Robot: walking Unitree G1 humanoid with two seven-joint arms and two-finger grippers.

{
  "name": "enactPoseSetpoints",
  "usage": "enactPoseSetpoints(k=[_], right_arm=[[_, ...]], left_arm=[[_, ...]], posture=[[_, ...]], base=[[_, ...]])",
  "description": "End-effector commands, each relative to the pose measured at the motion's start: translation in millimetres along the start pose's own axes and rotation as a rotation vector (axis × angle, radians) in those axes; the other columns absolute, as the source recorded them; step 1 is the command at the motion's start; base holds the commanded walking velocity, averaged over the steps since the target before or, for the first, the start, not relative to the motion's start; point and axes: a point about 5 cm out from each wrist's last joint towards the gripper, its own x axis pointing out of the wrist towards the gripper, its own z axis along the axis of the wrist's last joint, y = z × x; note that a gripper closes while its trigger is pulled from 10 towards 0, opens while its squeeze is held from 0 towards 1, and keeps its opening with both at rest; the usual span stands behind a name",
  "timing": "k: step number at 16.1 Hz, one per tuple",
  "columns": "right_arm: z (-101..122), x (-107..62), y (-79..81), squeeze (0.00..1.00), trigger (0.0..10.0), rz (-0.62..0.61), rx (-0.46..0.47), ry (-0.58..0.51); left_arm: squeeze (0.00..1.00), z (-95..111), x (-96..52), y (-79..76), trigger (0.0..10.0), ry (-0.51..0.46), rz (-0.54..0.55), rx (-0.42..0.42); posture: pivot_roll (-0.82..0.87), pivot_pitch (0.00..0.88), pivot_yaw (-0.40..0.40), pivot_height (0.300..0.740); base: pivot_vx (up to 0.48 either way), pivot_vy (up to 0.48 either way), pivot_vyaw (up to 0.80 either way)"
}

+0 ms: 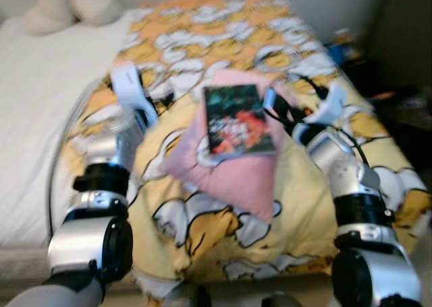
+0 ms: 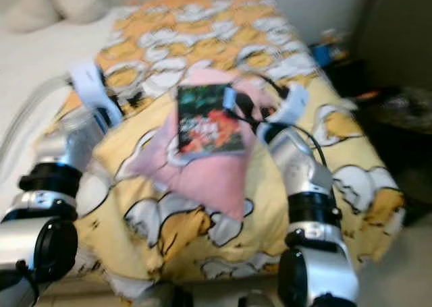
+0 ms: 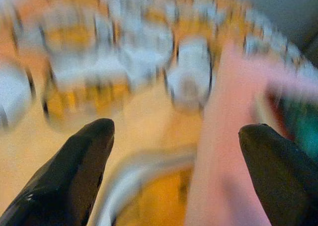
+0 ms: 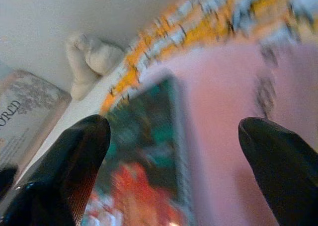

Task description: Clean up the room

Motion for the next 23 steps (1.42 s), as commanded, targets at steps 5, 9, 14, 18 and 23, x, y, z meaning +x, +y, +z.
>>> enactPoseSetpoints(k=[5, 9, 14, 18, 23], right_arm=[[29, 7.2, -1.8, 0.0, 10.0, 0.023, 0.098, -0.032], [41, -2.6, -11.2, 0.0, 10.0, 0.028, 0.096, -0.066], [35, 1.4, -14.4, 0.0, 10.0, -0.005, 0.043, -0.051], [31, 1.3, -20.0, 0.0, 10.0, -0.018, 0.069, -0.041], [17, 8.8, -6.8, 0.0, 10.0, -0.007, 0.047, 0.027]], left_arm=[[0.0, 36, 5.5, -4.3, 10.0, -0.059, -0.093, -0.255], [0.0, 24, 8.5, -17.0, 10.0, -0.002, -0.155, -0.185], [0.0, 19, 14.7, -42.1, 10.0, 0.009, -0.226, -0.177], [0.0, 27, 14.5, -42.2, 10.0, -0.009, -0.235, -0.164], [0.0, 7, 16.7, -50.3, 10.0, 0.086, -0.228, -0.113]], posture=[[-0.15, 0.0, 0.063, 0.7], [-0.16, 0.0, 0.065, 0.7], [-0.18, 0.014, 0.075, 0.7], [-0.19, 0.053, 0.08, 0.7], [-0.19, 0.085, 0.083, 0.7]], base=[[0.0, 0.0, 0.0], [0.0, 0.0, 0.0], [0.0, 0.0, 0.0], [0.0, 0.0, 0.0], [0.0, 0.0, 0.0]])
